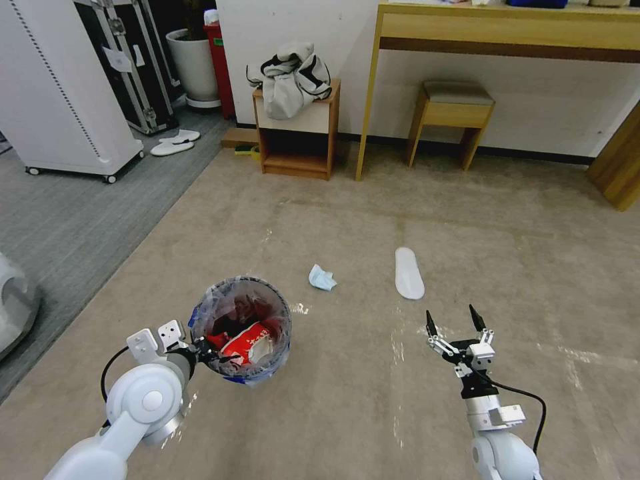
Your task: Pick up the trash bin and place the garbage on the floor into it.
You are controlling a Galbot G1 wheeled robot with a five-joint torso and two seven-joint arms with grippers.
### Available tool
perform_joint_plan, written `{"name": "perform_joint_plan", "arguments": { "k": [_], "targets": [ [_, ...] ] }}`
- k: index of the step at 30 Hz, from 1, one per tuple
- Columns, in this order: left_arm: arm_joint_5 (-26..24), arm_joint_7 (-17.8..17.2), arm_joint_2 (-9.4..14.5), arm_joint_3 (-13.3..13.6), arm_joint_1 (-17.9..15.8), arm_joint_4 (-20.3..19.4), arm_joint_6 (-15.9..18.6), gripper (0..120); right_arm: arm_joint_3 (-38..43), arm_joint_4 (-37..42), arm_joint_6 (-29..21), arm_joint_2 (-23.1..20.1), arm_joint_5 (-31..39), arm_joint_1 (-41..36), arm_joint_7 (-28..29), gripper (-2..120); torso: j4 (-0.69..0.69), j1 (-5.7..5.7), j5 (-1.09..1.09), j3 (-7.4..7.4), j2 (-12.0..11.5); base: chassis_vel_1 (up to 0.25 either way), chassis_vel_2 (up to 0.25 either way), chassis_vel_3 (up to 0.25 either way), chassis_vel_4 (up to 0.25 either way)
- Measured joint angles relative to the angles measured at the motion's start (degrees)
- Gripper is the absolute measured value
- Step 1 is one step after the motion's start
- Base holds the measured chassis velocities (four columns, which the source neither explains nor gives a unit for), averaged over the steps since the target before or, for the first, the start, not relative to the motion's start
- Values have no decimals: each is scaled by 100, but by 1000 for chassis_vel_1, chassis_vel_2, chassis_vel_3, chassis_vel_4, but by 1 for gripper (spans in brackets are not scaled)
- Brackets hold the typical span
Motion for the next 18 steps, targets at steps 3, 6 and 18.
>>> {"name": "perform_joint_plan", "arguments": {
  "k": [3,6,18],
  "targets": [
    [12,-17,3,-13,6,4,20,1,-17,-19,1,11,1,23,-9,100,0,0,-1,0,0,-184,174,189,-180],
    [15,-32,15,-25,5,4,20,1,-20,-39,0,18,1,44,-10,100,1,-1,0,0,0,-169,194,179,-201],
    [20,-48,4,-42,42,-12,-3,1,-17,-122,26,18,-16,83,-9,100,-1,-1,-1,0,0,-208,204,202,-203]
  ]
}}
